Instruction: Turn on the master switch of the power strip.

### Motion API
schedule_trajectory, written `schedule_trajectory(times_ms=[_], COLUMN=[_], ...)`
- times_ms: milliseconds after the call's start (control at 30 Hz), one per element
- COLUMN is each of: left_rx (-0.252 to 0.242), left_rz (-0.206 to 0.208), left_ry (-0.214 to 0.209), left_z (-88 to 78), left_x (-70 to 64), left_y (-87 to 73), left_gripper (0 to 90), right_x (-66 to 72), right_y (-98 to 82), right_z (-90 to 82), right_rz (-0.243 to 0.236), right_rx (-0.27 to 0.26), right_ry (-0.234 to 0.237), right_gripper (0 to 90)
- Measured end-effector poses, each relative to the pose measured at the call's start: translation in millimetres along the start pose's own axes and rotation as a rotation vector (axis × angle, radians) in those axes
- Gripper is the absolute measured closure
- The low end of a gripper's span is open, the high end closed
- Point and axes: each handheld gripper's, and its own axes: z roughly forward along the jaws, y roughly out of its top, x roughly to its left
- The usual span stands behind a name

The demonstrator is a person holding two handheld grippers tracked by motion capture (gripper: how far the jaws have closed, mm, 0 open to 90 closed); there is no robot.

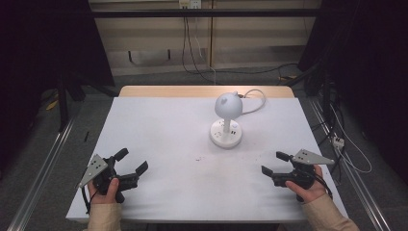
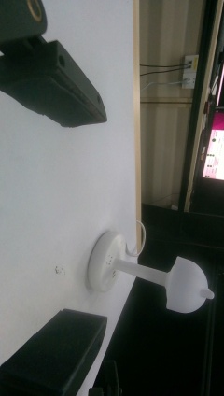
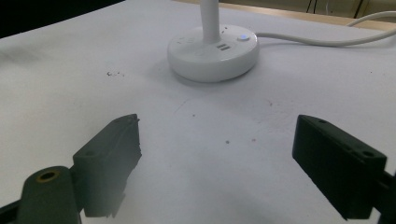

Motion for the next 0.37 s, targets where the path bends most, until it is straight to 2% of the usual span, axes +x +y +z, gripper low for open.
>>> schedule_trajectory(times_ms=[367], left_rx=[0.003], left_rz=[-0.001], left_ry=[-0.001], left_z=[1.8], left_x=[0.0], left_y=[-0.2], left_gripper=[3.8], right_x=[-4.3], right_y=[-8.3], right_z=[-15.2], right_rz=[0.015], right_rx=[-0.012], right_ry=[-0.019], right_gripper=[13.7])
